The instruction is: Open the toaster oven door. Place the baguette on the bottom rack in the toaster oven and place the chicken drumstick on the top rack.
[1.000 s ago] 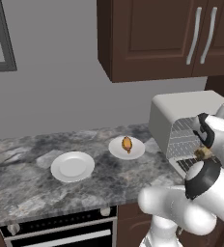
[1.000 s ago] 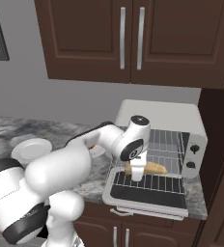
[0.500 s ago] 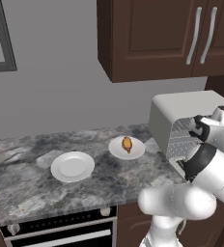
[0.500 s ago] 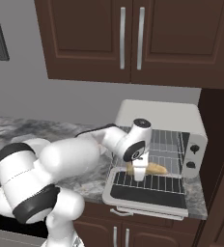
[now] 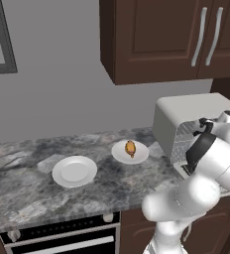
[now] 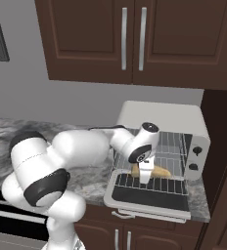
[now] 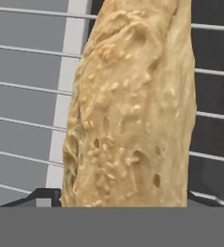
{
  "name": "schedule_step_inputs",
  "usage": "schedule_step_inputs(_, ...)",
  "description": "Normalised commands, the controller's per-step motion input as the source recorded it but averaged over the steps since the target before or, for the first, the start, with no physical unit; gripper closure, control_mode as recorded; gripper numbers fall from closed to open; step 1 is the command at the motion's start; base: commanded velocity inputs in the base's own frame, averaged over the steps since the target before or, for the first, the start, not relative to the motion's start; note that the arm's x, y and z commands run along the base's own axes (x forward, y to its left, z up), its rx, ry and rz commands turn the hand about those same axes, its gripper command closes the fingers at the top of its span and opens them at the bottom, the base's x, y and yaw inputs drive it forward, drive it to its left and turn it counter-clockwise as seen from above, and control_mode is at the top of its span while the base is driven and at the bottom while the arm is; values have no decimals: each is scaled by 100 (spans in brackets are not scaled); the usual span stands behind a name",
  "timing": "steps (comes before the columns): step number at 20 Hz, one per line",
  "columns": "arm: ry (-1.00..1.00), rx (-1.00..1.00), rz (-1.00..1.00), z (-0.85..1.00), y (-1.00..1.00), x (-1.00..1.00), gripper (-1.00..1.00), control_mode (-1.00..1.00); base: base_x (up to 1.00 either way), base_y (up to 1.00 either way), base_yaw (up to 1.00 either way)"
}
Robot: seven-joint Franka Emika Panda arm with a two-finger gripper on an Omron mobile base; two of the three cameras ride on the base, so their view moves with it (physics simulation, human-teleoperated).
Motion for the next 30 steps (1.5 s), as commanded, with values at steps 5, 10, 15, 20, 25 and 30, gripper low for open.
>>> schedule_step_inputs(5, 0, 0, 0, -10, -13, 13, 100, -100, 0, 0, 0)
schedule_step_inputs(10, 1, 1, 0, -28, -9, -9, 100, -100, 0, 0, 0)
schedule_step_inputs(15, 0, 0, 0, -33, -7, -12, 100, -100, 0, 0, 0)
schedule_step_inputs(20, 0, 1, 0, -21, -16, -14, -100, -100, 0, 0, 0)
schedule_step_inputs(25, -1, 0, 0, -8, -25, -26, -100, -100, 0, 0, 0)
schedule_step_inputs(30, -2, 0, 0, 0, -15, -15, -100, -100, 0, 0, 0)
